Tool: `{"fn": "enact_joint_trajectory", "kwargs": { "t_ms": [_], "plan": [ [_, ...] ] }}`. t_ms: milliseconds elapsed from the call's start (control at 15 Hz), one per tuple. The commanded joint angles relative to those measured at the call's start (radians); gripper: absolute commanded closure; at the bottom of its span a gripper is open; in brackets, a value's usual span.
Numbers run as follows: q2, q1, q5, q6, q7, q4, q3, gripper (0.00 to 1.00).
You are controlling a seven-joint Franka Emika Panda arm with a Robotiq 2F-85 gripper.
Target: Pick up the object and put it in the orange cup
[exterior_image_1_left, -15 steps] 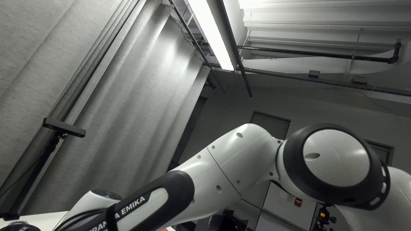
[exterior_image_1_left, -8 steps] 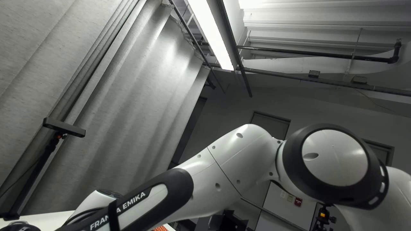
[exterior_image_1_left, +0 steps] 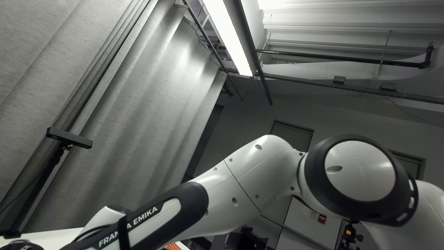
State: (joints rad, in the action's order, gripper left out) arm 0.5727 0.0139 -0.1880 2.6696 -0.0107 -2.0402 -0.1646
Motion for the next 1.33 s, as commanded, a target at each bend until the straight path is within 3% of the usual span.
{"fn": "enact_joint_trajectory", "kwargs": {
  "t_ms": [0, 1000, 1067, 1133, 1267],
  "plan": [
    [0.030, -0.002, -0.023, 0.012, 0.003, 0.032, -0.001, 0.00],
    [0.087, -0.017, -0.027, 0.002, 0.006, 0.100, -0.004, 0.00],
    [0.089, -0.016, -0.026, 0.001, 0.006, 0.103, -0.004, 0.03],
    [0.091, -0.016, -0.025, 0.001, 0.005, 0.105, -0.004, 0.21],
    [0.093, -0.016, -0.024, 0.001, 0.004, 0.108, -0.002, 0.32]
  ]
}}
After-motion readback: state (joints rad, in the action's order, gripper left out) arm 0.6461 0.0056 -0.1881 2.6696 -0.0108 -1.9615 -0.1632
